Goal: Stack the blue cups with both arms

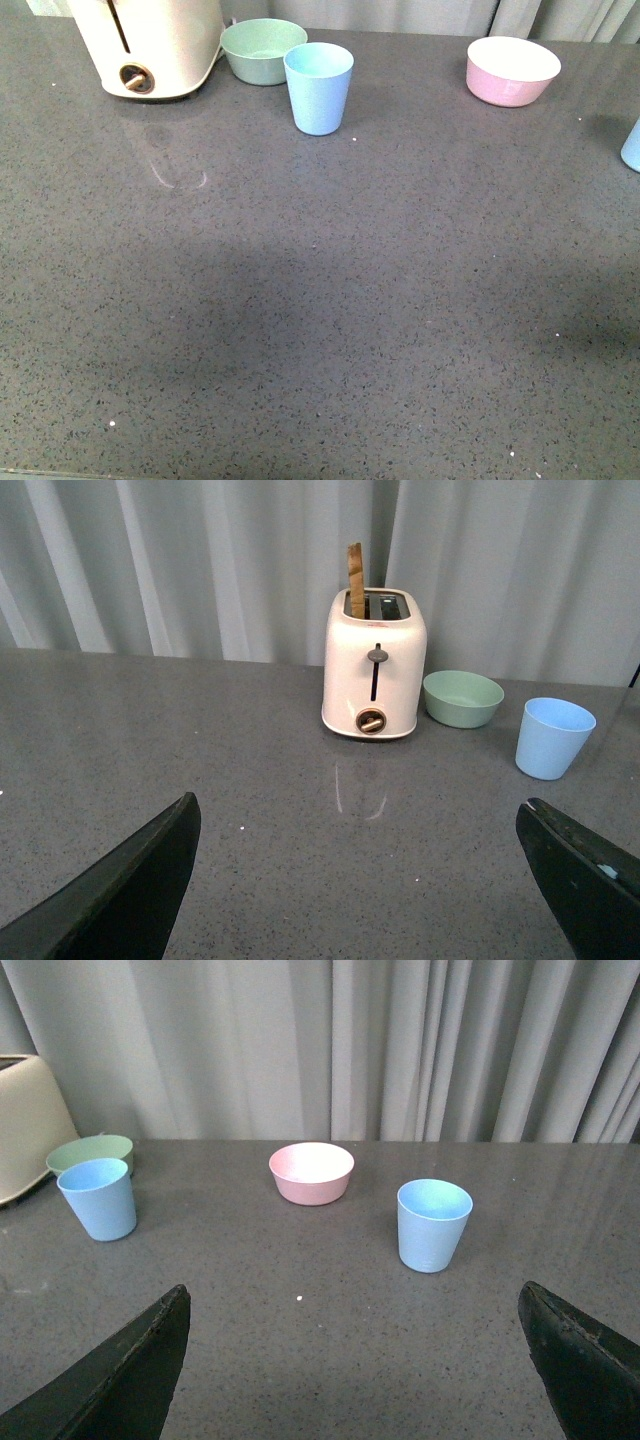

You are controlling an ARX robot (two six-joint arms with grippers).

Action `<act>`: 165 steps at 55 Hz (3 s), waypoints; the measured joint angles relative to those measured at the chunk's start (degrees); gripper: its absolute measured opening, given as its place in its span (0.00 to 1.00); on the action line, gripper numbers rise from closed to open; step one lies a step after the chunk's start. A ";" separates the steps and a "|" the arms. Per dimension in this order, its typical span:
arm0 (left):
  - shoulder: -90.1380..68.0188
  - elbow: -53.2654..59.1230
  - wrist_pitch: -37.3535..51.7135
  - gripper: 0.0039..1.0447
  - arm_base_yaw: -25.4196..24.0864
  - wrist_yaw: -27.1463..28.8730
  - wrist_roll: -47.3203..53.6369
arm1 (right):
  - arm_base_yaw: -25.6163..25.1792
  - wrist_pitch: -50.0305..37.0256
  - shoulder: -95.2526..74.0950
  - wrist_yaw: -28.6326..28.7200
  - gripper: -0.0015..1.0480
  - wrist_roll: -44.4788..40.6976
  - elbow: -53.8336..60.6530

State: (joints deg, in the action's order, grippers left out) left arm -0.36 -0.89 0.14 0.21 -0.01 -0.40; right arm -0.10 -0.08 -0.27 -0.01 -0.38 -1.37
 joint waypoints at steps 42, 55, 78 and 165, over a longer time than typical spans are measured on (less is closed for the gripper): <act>0.00 0.02 0.00 0.92 0.00 0.00 0.00 | 0.00 0.00 0.00 0.00 0.91 0.00 0.00; 0.00 0.00 0.00 0.92 0.00 0.00 0.00 | 0.00 0.00 0.00 0.00 0.91 0.00 0.00; -26.16 -15.89 -27.34 0.92 3.50 -3.78 -16.52 | 0.00 0.00 0.00 -0.02 0.91 -0.02 0.00; -137.52 -119.01 -37.86 0.92 22.10 4.57 -24.70 | 0.00 0.00 0.00 0.00 0.91 0.00 0.00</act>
State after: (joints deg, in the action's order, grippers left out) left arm -137.88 -119.90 -37.71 22.30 4.56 -25.10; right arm -0.10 -0.08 -0.27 -0.01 -0.38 -1.37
